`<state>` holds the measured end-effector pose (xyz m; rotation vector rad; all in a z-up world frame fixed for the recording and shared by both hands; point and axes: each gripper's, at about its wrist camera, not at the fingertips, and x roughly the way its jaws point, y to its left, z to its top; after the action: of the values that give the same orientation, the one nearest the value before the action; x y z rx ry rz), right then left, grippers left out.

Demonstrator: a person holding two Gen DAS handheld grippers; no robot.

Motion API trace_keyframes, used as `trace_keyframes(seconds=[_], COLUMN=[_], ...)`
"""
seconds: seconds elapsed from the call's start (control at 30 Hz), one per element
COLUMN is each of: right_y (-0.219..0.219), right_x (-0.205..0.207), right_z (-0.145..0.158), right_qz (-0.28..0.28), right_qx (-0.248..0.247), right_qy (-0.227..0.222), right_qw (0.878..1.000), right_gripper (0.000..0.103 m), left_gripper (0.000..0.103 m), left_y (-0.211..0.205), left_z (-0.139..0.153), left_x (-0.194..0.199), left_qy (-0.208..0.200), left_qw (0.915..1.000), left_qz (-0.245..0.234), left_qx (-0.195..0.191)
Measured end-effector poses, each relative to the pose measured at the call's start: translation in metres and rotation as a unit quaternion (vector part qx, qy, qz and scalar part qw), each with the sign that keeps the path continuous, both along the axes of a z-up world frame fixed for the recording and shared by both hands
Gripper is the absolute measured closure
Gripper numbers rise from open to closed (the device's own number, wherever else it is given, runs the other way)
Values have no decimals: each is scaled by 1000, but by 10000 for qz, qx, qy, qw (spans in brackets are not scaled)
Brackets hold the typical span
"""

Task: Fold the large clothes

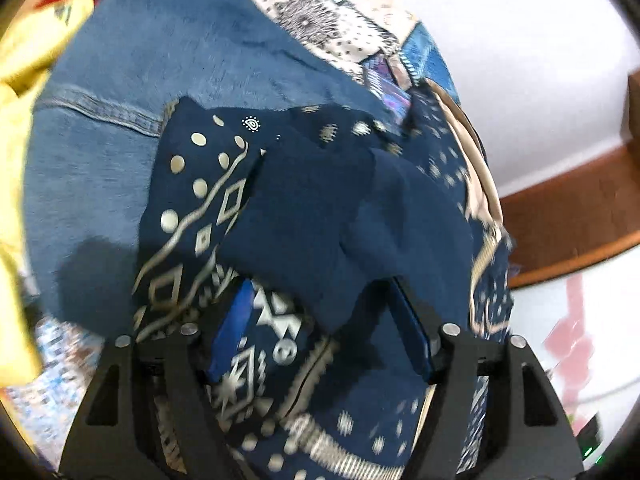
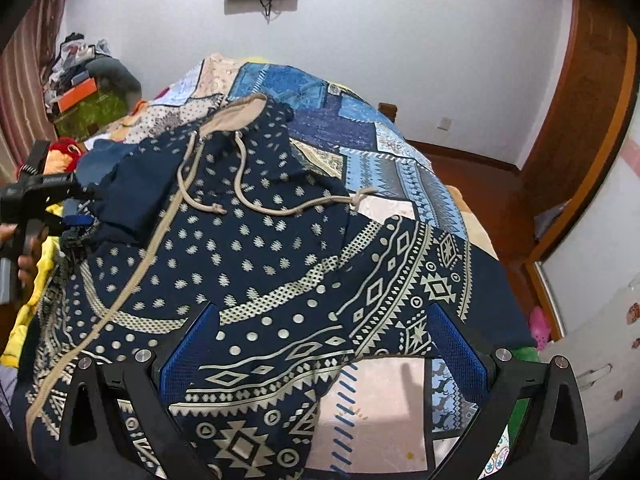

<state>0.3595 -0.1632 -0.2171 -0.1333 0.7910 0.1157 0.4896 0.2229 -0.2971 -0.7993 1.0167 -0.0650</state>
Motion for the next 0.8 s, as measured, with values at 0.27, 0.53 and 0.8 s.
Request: trace_keyframes(seconds=[0.27,0.53,0.8], right_y=[-21,-48,-87], right_x=[-4,-17,-27], right_z=[3,29,50], right_qz=[-147,-197,-432], right_qx=[63,416,469], right_qy=[-28,-270,-498], right_qw=[9999,9986,9967], right_gripper=[0,0,0], left_gripper=[94,95,96], left_y=[-26,-121,-253], left_z=[53,188,217], left_x=[11,3,-12], left_qy=[-404,-1638,-2203], left_qw=[9867,9427,8961], left_qz=[-77,-826,-2044], left_qx=[1575,2786,3266])
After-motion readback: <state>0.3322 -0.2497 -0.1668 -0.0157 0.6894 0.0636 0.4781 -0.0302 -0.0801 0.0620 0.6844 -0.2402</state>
